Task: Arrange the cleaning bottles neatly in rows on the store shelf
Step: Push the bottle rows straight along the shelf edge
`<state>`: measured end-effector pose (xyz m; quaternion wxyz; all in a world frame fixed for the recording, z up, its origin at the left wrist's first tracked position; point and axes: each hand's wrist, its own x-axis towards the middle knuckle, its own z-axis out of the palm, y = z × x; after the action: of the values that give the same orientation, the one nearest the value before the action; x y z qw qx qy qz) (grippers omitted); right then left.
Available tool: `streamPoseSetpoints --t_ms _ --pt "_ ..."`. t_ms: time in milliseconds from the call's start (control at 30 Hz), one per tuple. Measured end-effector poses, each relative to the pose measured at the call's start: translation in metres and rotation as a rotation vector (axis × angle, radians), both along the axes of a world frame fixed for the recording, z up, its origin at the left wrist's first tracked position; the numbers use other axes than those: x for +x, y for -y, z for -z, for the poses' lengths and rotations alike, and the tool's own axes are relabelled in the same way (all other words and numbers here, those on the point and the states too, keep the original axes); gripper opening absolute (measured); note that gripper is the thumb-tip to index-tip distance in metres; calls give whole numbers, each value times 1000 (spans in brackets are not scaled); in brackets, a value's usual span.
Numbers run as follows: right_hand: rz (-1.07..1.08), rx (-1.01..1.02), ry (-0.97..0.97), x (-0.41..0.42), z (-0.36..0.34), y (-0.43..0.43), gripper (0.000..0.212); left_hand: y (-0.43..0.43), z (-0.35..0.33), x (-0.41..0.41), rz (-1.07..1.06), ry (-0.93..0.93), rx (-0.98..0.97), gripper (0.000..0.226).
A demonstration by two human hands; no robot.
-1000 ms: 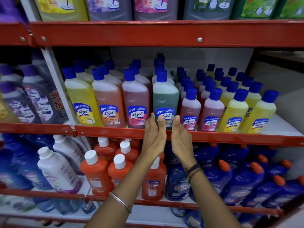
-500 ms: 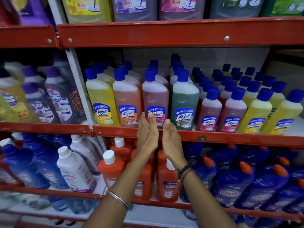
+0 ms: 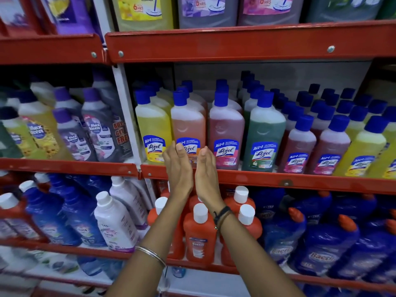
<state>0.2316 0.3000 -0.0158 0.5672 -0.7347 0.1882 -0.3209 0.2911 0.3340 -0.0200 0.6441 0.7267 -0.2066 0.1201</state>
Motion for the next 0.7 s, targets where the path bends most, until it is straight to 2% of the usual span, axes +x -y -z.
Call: streamPoseSetpoints --t_ms 100,200,267,300,367,400,467,533,633,700 --pt "34 21 21 4 0 -4 82 -1 -1 2 -9 16 30 78" --pt "118 -5 143 4 5 -6 98 -11 4 3 8 -26 38 57" --pt "140 -49 275 6 9 -15 95 -21 9 10 -47 -104 24 48" --pt "106 -53 312 10 12 -20 91 -25 10 18 -137 -55 6 55" --pt "-68 -40 250 19 12 -28 97 -31 0 31 -258 18 -21 78" --pt "-155 -33 156 23 8 -31 108 -35 -9 34 -257 7 -27 79" --pt "-241 -38 -2 32 0 -36 124 -36 -16 42 -214 -75 -27 67" --pt "-256 -48 -53 38 -5 -42 129 -37 -15 51 -184 -159 45 59" --pt "-241 -27 -47 40 -7 -47 120 -37 -13 58 -183 -181 76 57" --pt "-264 -14 -54 34 -10 -45 91 -39 -16 52 -181 -199 56 62"
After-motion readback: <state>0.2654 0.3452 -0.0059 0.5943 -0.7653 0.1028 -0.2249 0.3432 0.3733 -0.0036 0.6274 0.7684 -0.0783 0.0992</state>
